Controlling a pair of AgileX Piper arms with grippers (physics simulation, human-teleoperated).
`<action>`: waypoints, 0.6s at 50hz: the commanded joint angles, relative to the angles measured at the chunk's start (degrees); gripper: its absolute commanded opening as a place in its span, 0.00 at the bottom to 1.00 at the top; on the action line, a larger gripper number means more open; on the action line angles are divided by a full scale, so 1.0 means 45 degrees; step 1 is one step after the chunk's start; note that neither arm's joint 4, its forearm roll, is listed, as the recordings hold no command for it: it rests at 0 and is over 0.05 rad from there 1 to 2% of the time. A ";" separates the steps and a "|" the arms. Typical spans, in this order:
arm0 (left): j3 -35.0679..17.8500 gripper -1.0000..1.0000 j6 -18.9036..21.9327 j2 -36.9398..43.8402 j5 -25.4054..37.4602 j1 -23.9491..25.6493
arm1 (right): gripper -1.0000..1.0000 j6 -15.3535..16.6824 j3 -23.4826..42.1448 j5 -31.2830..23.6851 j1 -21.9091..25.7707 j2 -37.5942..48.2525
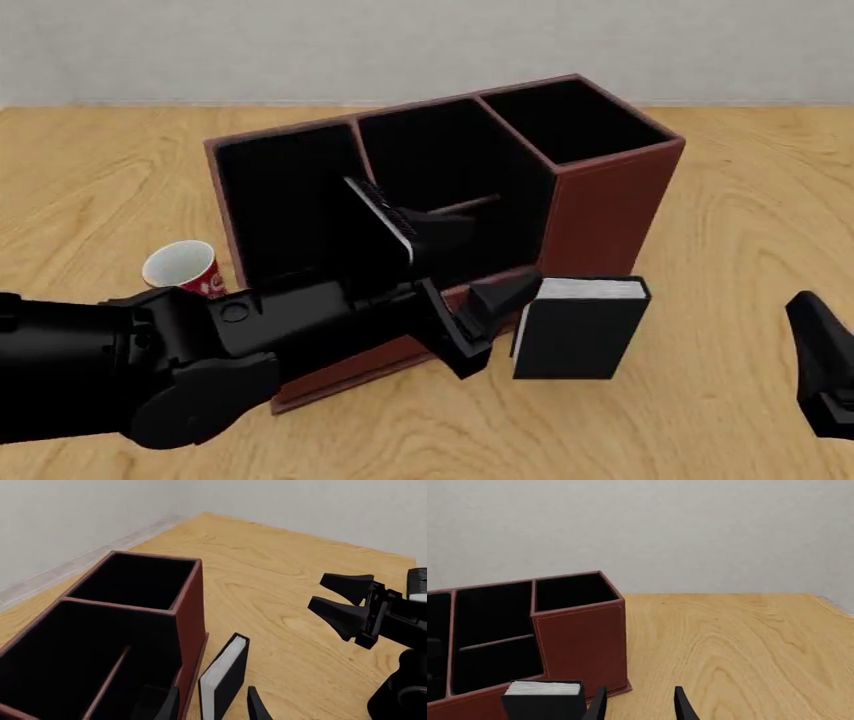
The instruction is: Pick up the book and place it in the back compartment of the caddy.
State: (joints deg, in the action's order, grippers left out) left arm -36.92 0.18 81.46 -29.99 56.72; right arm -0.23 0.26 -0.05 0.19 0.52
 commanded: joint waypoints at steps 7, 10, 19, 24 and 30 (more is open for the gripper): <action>-0.0025 1.00 -0.0079 0.1010 -0.0396 0.0165 | 1.00 0.0003 0.0001 0.0000 0.0002 -0.0002; -0.0129 1.00 -0.0259 0.1284 -0.0347 0.0083 | 1.00 -0.0012 -0.0013 0.0037 0.0001 0.0037; -0.0334 1.00 -0.0245 0.1751 -0.0372 0.0222 | 1.00 -0.0011 0.0005 -0.0011 0.0002 0.0005; -0.0457 1.00 -0.0252 0.1886 -0.0330 0.0232 | 1.00 0.0004 0.0008 -0.0009 0.0005 -0.0008; -0.0602 1.00 -0.0255 0.2216 -0.0324 0.0145 | 1.00 0.0002 0.0025 -0.0044 0.0005 -0.0024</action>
State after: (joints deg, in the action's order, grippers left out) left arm -38.63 -0.83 89.33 -31.55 57.50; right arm -0.24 0.30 -0.11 0.20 0.51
